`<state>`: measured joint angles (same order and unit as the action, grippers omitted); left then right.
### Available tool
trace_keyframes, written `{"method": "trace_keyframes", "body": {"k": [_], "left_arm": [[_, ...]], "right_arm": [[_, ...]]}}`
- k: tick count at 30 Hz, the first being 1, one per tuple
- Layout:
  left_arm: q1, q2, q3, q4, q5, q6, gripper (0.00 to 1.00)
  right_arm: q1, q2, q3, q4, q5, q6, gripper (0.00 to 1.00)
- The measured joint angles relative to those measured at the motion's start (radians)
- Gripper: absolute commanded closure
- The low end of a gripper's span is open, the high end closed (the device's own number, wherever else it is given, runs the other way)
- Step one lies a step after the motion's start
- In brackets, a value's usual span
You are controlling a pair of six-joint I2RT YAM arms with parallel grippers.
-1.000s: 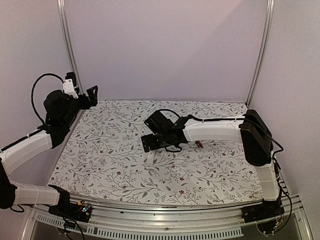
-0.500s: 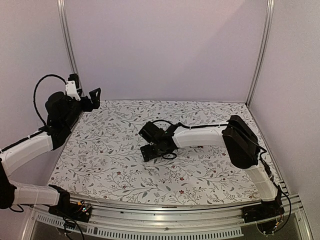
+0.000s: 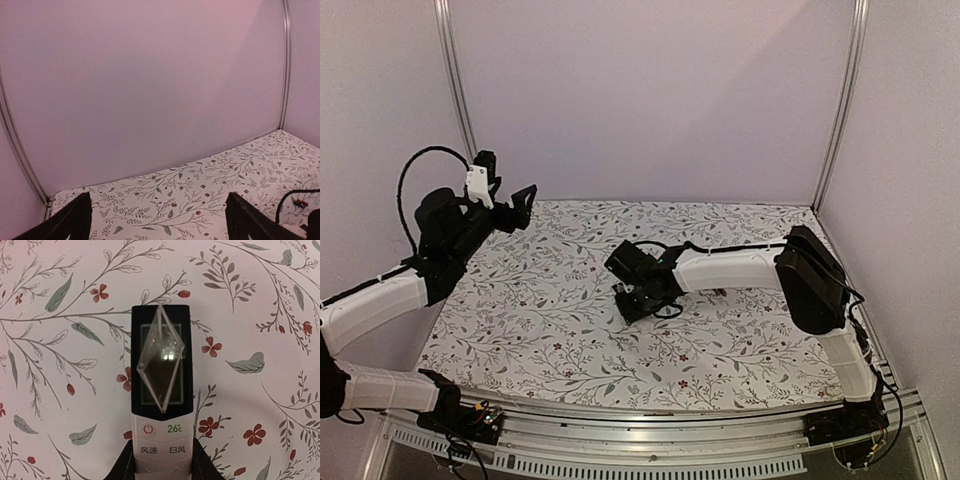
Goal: Load the batteries into the remote control
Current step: Pick up the remote control from the center of the board.
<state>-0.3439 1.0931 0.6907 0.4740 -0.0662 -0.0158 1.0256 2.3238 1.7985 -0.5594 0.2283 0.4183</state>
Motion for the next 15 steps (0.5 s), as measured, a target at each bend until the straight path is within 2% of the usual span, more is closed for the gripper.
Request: {"method": "trace_keyframes", "body": {"k": [4, 7, 10, 15], "left_arm": [[-0.127, -0.064, -0.077, 0.009, 0.148, 0.200, 0.07], [-0.243, -0.155, -0.159, 0.006, 0.252, 0.401, 0.07], [-0.383, -0.208, -0.180, -0.037, 0.259, 0.636, 0.07], [-0.537, -0.171, -0.144, -0.102, 0.183, 0.960, 0.06]], "right_arm": [[-0.042, -0.111, -0.088, -0.017, -0.130, -0.081, 0.82], [-0.106, -0.250, -0.148, -0.025, -0.278, -0.170, 0.85], [-0.155, -0.406, -0.174, -0.030, -0.401, -0.243, 0.85], [-0.187, -0.546, -0.174, -0.030, -0.558, -0.311, 0.86]]}}
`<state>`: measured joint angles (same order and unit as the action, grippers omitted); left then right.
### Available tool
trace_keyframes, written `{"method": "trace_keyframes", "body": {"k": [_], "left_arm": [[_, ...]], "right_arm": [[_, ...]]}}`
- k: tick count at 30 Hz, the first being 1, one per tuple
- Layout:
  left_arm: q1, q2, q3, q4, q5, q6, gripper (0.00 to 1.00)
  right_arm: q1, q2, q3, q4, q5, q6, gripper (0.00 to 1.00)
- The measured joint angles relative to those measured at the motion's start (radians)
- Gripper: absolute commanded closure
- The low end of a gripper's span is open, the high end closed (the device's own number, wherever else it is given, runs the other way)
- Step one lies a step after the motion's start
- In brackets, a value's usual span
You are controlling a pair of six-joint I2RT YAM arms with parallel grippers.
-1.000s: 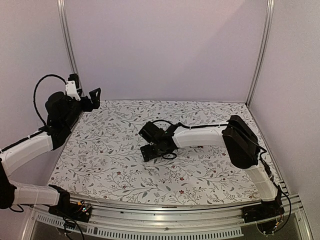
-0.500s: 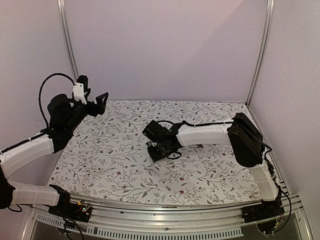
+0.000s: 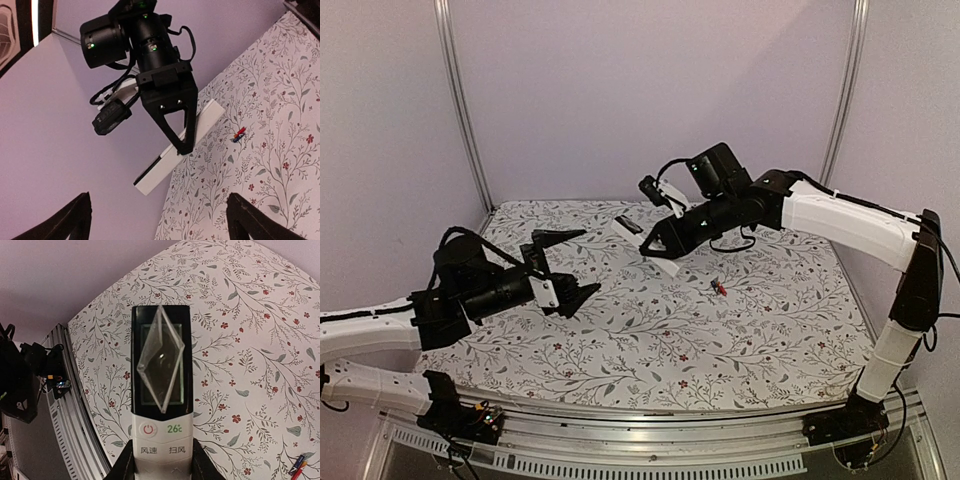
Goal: Load the batteries into the remote control
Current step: Pick up the remote control from the center of the board, then pass from the right arm to the left
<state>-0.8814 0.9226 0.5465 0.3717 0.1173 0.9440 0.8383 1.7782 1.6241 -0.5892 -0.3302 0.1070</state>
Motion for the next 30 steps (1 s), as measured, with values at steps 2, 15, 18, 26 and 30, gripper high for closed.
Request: {"method": "trace_keyframes", "body": {"k": [2, 15, 18, 26, 30], "left_arm": [[-0.043, 0.026, 0.005, -0.002, -0.028, 0.105, 0.06], [-0.061, 0.133, 0.044, -0.075, -0.164, 0.425, 0.11], [-0.060, 0.143, 0.047, -0.085, -0.164, 0.428, 0.16], [-0.060, 0.181, 0.072, -0.103, -0.174, 0.438, 0.47], [-0.066, 0.195, 0.076, -0.108, -0.177, 0.440, 0.68]], "right_arm": [[0.011, -0.014, 0.000, -0.001, -0.051, -0.011, 0.87], [0.084, -0.008, -0.042, -0.015, -0.161, -0.030, 0.89], [0.092, -0.005, -0.042, -0.014, -0.177, -0.035, 0.90], [0.108, 0.000, -0.042, -0.013, -0.181, -0.057, 0.90], [0.113, 0.013, -0.042, -0.013, -0.182, -0.066, 0.90]]}}
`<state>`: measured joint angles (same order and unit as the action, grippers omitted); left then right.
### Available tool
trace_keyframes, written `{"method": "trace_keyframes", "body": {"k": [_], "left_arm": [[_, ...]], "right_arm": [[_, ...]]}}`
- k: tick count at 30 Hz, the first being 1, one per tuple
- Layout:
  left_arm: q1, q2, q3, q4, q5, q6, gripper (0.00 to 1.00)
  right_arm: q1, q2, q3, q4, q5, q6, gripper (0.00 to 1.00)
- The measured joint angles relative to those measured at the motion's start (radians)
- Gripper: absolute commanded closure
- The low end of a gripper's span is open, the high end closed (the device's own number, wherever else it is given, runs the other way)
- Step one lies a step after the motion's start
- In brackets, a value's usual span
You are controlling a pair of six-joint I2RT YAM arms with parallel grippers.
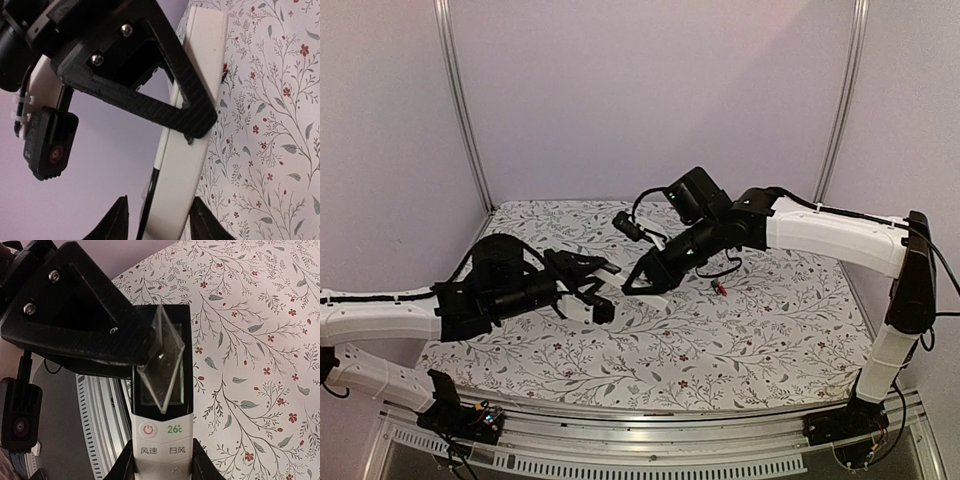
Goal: Load the batteries into the remote control
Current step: Pass from the right arm to the left
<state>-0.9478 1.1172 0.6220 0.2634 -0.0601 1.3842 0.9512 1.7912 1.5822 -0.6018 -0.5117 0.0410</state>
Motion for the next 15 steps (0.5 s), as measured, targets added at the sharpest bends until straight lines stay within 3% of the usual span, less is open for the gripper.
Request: {"method": "trace_keyframes", "body": {"k": [6, 8, 9, 13, 15], "left_arm": [[-0.014, 0.011, 0.002, -0.043, -0.001, 0.009, 0.92], [-0.018, 0.013, 0.002, -0.049, -0.003, 0.004, 0.97], [-0.019, 0.013, 0.002, -0.051, -0.005, 0.002, 0.98], [-0.026, 0.013, 0.002, -0.052, -0.016, -0.043, 1.00], [-0.032, 0.013, 0.007, -0.055, -0.019, -0.080, 1.00]], "right_arm": [[-0.002, 0.004, -0.001, -0.014, 0.002, -0.004, 0.89], [-0.001, 0.005, -0.004, -0.015, 0.002, -0.005, 0.82], [-0.001, 0.006, -0.005, -0.015, 0.002, -0.005, 0.73], [-0.001, 0.006, -0.005, -0.006, 0.009, -0.009, 0.05], [0.000, 0.005, -0.005, 0.004, 0.029, -0.014, 0.01]]}}
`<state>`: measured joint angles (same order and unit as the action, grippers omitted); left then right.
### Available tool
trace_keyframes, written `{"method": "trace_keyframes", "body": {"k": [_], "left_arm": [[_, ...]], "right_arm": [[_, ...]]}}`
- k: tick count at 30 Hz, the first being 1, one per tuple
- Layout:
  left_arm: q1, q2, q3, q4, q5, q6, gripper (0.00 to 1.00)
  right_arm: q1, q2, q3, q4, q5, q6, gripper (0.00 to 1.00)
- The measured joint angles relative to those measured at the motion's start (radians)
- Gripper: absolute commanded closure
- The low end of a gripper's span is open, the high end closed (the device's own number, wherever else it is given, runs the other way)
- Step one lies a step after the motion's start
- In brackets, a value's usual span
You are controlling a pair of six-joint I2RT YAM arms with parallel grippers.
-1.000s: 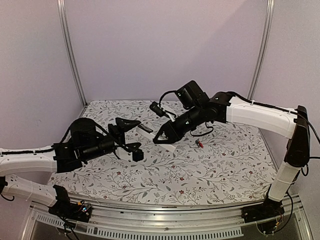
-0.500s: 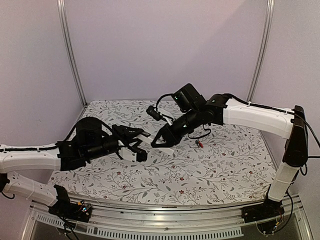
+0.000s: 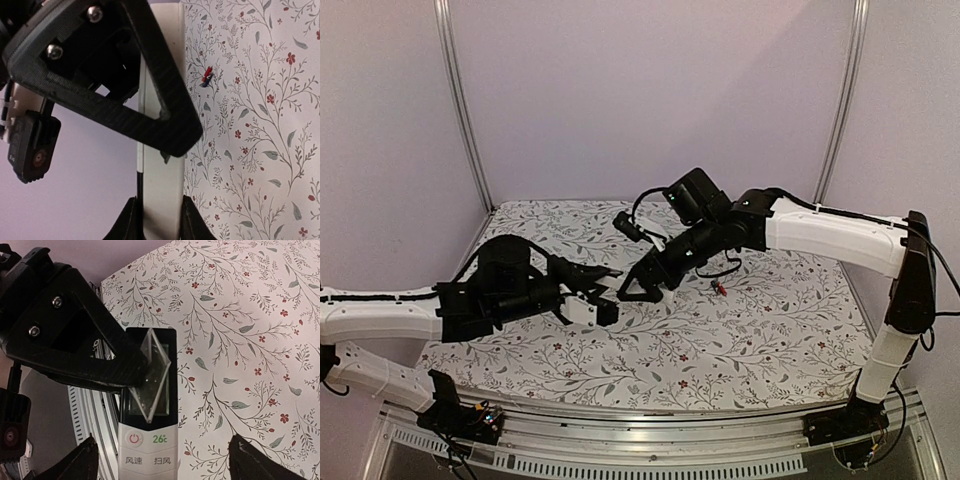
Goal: Load the batteries into the remote control
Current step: Pass from the right arm to the left, then pass from the left arm to the right
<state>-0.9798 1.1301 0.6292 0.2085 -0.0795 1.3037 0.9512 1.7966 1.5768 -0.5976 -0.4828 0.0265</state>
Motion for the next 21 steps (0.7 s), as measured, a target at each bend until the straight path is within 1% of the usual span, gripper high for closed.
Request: {"method": "trace_keyframes", "body": {"k": [3, 5, 7, 10, 14, 16, 18, 21], "left_arm": [[-0.009, 0.000, 0.033, -0.031, -0.005, -0.105, 1.00], [-0.011, 0.000, 0.066, -0.074, 0.006, -0.183, 1.00], [-0.017, 0.001, 0.091, -0.118, 0.021, -0.287, 1.00], [-0.017, 0.001, 0.138, -0.177, 0.053, -0.452, 1.00], [-0.005, 0.002, 0.189, -0.242, 0.120, -0.673, 1.00], [0.010, 0.008, 0.216, -0.279, 0.167, -0.773, 1.00], [0.032, 0.021, 0.248, -0.313, 0.225, -0.864, 1.00], [0.062, 0.053, 0.302, -0.362, 0.303, -0.970, 1.00]], "right_arm": [[0.002, -0.013, -0.011, 0.026, 0.055, -0.025, 0.01], [0.003, -0.052, -0.050, 0.067, 0.087, -0.041, 0.01], [0.002, -0.129, -0.111, 0.130, 0.114, -0.071, 0.01], [0.003, -0.295, -0.243, 0.234, 0.129, -0.142, 0.01], [0.003, -0.513, -0.409, 0.384, 0.130, -0.294, 0.01], [0.003, -0.578, -0.455, 0.429, 0.129, -0.367, 0.01], [0.003, -0.616, -0.482, 0.451, 0.122, -0.444, 0.01], [0.004, -0.625, -0.501, 0.456, 0.103, -0.579, 0.01]]}}
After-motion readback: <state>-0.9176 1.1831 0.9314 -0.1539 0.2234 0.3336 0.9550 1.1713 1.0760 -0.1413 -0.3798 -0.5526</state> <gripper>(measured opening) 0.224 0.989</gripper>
